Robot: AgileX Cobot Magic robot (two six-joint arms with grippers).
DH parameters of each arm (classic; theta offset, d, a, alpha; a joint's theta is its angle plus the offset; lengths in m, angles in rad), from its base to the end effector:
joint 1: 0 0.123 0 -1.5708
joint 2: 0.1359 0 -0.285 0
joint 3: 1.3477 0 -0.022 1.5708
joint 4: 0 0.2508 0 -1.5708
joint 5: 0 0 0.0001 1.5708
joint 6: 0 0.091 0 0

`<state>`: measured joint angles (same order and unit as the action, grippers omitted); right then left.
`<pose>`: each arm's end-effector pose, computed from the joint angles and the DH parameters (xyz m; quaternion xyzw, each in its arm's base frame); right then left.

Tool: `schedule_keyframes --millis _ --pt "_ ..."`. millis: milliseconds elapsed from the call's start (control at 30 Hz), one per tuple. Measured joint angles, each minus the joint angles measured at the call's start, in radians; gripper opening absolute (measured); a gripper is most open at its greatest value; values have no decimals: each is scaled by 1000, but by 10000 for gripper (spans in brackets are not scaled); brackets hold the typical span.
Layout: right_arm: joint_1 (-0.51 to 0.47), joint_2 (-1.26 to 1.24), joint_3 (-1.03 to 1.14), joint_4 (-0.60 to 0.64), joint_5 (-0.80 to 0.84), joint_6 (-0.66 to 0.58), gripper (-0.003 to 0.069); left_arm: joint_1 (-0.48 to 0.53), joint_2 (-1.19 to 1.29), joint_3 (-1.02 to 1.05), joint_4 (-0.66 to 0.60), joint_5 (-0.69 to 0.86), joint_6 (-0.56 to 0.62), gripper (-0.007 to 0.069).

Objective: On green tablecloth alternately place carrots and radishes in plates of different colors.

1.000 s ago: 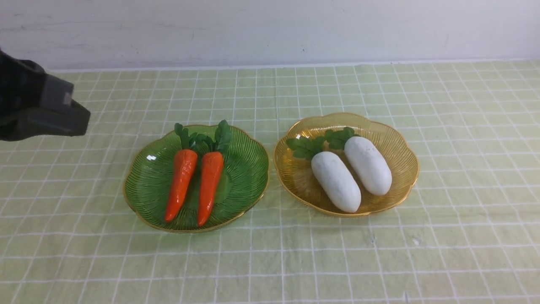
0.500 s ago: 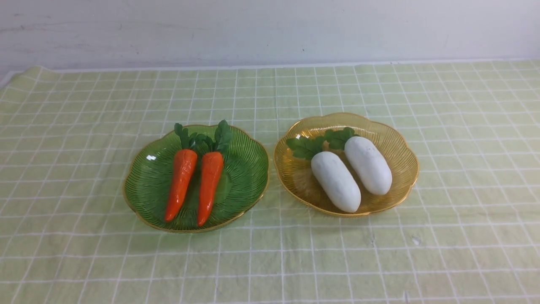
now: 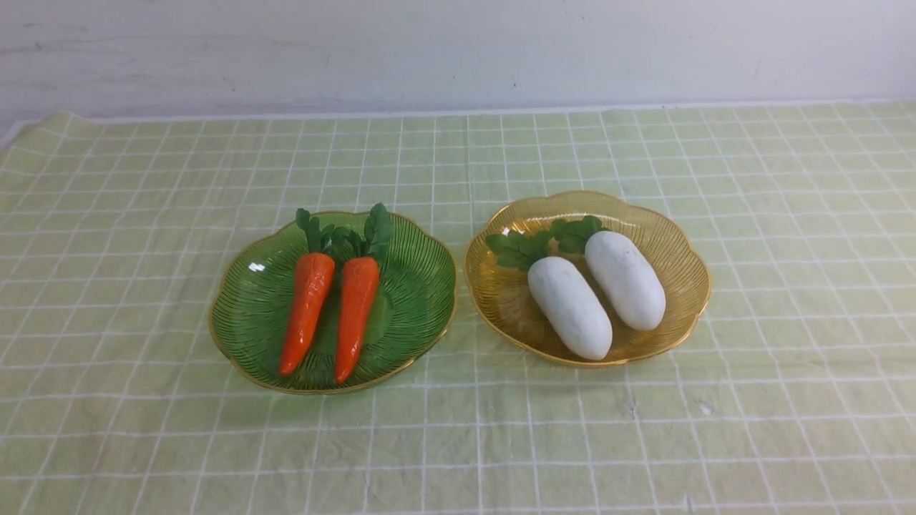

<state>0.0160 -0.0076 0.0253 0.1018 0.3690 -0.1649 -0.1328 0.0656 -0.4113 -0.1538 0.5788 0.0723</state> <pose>0.0529 0.0042 0.1721 -0.0454 0.8028 -0.0013 0.5945 0.0277 -0.0114 0.2924 0.0562 0.7527 -0.0935 0.6492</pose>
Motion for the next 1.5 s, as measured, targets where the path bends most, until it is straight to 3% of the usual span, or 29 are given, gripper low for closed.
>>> schedule_keyframes --millis 167,867,1500 --pt "0 0 0 0 0 0 76 0 -26 103 0 -110 0 -8" --pt "0 0 0 -1 1 0 76 26 -76 427 25 -140 0 -8" --pt "0 0 0 0 2 1 76 88 -76 436 63 -189 1 -8"
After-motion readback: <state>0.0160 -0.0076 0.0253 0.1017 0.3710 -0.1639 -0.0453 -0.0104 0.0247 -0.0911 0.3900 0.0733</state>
